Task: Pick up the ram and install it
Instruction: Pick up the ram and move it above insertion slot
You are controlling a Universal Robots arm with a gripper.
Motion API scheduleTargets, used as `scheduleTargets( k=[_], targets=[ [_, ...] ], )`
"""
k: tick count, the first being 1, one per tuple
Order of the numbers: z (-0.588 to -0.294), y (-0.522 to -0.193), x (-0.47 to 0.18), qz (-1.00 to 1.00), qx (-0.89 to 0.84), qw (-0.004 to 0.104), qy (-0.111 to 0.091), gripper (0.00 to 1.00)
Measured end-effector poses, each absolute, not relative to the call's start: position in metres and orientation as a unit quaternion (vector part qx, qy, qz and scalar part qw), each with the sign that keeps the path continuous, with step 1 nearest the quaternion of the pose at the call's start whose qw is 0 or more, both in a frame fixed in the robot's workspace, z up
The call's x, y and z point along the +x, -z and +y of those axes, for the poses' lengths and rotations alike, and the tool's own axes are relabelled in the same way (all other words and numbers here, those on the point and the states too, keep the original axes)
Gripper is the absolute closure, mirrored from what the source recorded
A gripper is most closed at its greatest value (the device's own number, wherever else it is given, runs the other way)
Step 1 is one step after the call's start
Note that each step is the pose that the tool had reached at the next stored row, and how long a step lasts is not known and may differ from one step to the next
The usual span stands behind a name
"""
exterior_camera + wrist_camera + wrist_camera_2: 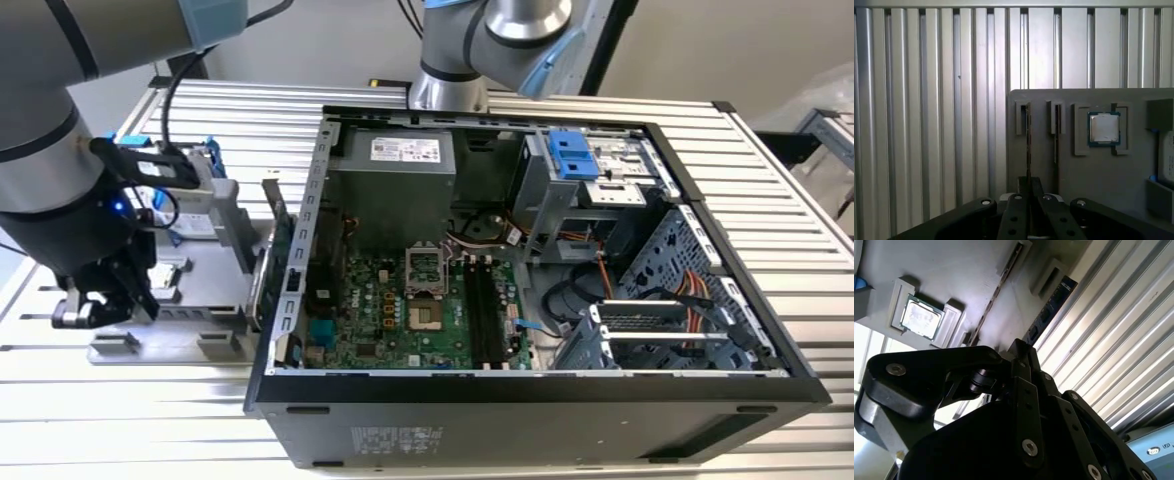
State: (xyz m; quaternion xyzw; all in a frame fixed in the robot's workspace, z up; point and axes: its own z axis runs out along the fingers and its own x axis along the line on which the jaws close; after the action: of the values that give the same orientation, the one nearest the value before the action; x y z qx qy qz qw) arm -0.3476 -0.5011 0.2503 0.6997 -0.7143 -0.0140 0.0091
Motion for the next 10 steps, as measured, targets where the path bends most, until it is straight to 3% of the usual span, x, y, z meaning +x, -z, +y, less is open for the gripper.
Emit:
scheduleTargets(
  k=[10],
  targets=[
    [-0.501, -0.262, -0.348, -0.714, 0.700, 0.009, 0.014, 1.00]
  ],
)
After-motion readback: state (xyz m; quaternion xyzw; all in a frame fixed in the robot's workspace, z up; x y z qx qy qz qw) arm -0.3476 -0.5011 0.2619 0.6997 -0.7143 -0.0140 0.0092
